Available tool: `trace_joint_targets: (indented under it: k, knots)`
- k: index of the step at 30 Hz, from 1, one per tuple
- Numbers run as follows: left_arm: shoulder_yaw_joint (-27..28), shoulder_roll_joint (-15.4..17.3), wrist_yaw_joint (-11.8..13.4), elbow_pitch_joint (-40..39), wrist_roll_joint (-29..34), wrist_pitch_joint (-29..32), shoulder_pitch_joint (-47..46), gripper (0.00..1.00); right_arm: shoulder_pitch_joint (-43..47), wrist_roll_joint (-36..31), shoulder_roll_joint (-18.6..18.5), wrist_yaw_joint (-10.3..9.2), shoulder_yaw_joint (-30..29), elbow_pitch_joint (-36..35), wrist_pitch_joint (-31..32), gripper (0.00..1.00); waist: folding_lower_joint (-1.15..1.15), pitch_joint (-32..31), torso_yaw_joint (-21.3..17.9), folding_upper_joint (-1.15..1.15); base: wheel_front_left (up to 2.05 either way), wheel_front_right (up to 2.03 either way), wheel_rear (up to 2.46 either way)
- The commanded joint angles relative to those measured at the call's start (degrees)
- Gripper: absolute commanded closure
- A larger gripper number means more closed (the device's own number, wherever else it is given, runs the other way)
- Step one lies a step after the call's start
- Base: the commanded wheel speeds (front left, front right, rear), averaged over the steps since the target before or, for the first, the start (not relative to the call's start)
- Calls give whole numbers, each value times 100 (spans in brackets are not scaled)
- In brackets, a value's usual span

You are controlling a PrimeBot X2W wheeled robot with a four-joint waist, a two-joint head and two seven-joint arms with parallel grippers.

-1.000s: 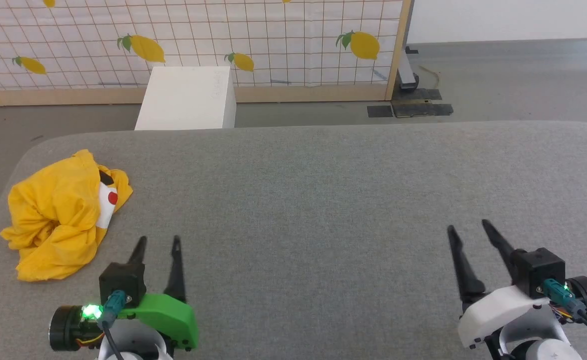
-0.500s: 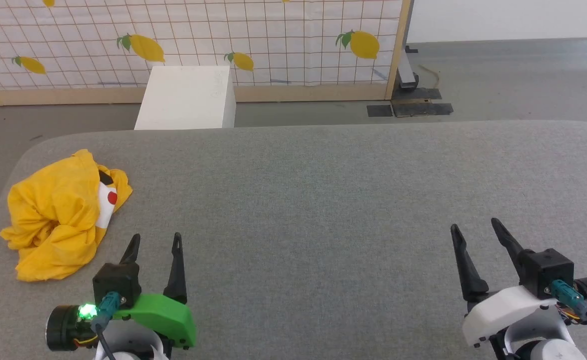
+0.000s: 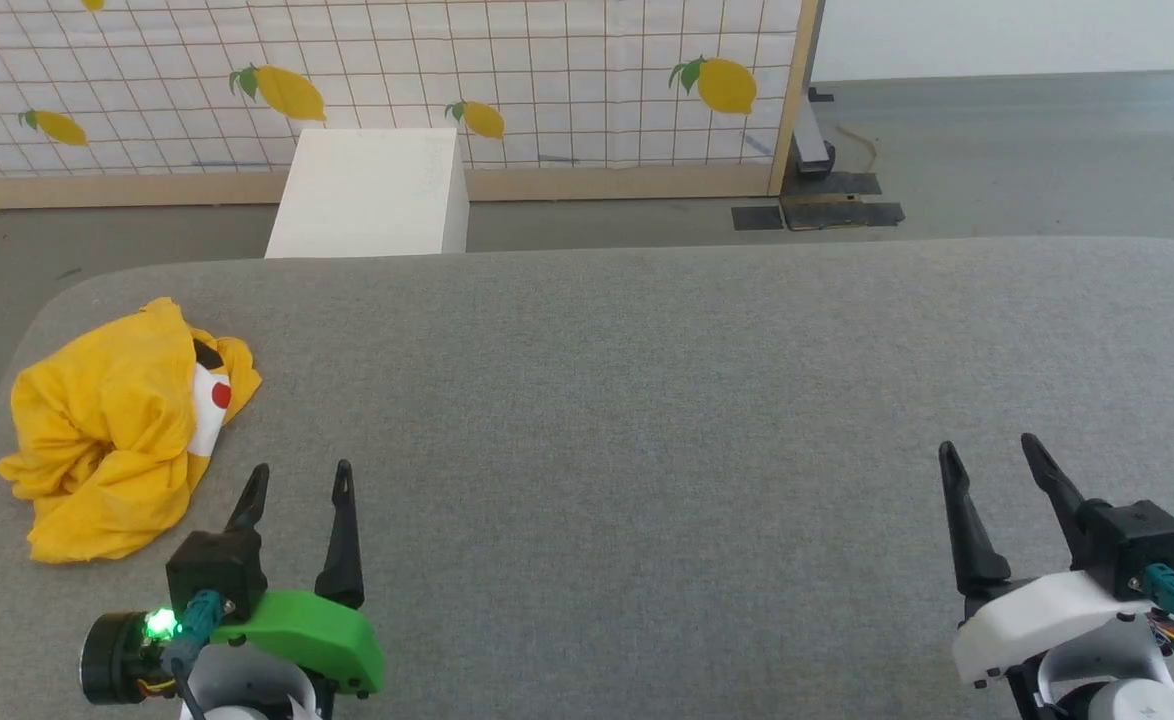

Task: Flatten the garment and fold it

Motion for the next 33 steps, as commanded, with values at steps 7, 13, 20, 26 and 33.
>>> trace_joint_targets:
  k: [7,13,20,26,33]
  knots:
    - [74,-6,-81,-17,-119,-148,85,0,-19,106,1,-2,-148,60,-146,0,0,22,-7,0,0,0,0]
    - [131,-7,-87,-38,-165,-218,94,0,-12,124,1,-2,-212,65,-217,0,0,30,43,0,0,0,0]
    - [196,-8,-105,-36,-243,-299,106,0,-9,149,1,-3,-275,83,-298,0,0,28,184,0,0,0,0]
    - [230,-9,-112,-37,-301,-369,132,0,5,163,1,-3,-318,109,-369,0,0,10,366,0,0,0,0]
    - [272,-10,-106,-49,-378,-456,195,0,15,163,1,-4,-333,154,-455,0,0,-14,587,0,0,0,0]
